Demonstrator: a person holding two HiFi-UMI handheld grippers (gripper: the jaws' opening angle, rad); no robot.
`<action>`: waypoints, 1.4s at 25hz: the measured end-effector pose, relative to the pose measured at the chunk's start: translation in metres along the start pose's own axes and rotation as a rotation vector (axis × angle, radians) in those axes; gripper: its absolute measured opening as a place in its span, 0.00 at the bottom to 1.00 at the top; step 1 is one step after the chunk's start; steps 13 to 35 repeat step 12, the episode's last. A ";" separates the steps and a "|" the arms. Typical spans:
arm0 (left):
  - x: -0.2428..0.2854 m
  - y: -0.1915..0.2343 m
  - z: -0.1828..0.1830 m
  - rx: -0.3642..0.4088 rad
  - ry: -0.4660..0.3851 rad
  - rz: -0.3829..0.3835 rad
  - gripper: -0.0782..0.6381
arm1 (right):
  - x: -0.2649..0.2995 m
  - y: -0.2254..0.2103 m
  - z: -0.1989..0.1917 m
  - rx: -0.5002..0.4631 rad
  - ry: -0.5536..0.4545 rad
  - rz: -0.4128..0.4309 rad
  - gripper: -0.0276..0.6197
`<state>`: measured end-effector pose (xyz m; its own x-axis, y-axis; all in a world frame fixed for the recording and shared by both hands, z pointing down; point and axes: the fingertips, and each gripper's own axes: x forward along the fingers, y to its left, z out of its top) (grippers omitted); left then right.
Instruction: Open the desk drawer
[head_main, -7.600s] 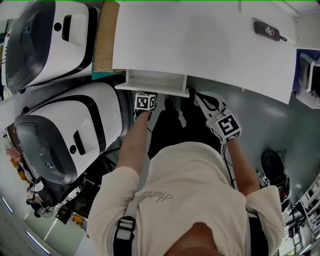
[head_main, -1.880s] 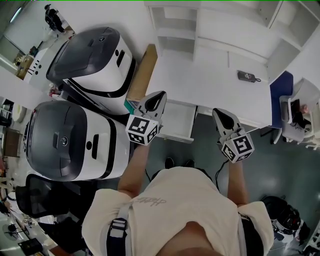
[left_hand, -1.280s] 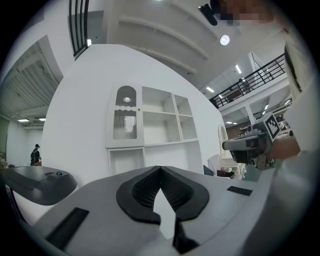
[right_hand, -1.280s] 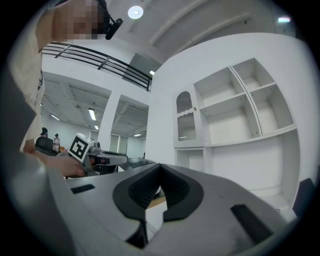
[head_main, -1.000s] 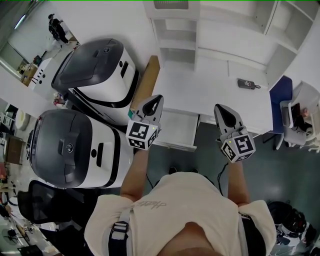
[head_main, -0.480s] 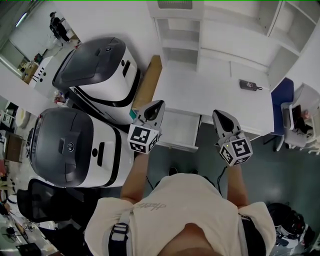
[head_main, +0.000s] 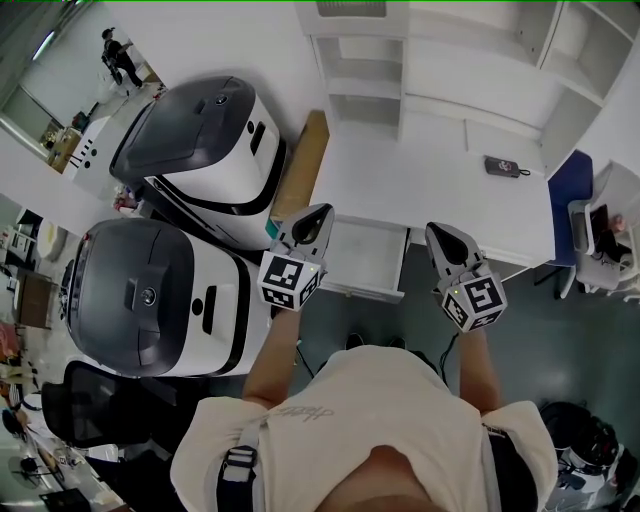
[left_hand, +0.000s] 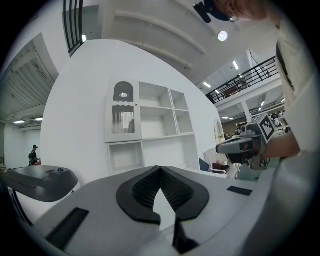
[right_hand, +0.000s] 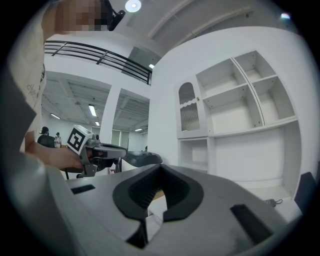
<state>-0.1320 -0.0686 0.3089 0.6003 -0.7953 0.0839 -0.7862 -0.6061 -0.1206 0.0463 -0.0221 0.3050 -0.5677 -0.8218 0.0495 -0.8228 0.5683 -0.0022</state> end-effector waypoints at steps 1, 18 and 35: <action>-0.001 0.001 -0.001 -0.002 0.001 0.001 0.12 | 0.001 0.001 0.000 -0.002 0.001 0.001 0.04; -0.002 -0.001 -0.005 -0.010 -0.003 -0.015 0.12 | 0.000 0.007 0.001 -0.011 0.007 0.004 0.04; -0.002 -0.001 -0.005 -0.010 -0.003 -0.015 0.12 | 0.000 0.007 0.001 -0.011 0.007 0.004 0.04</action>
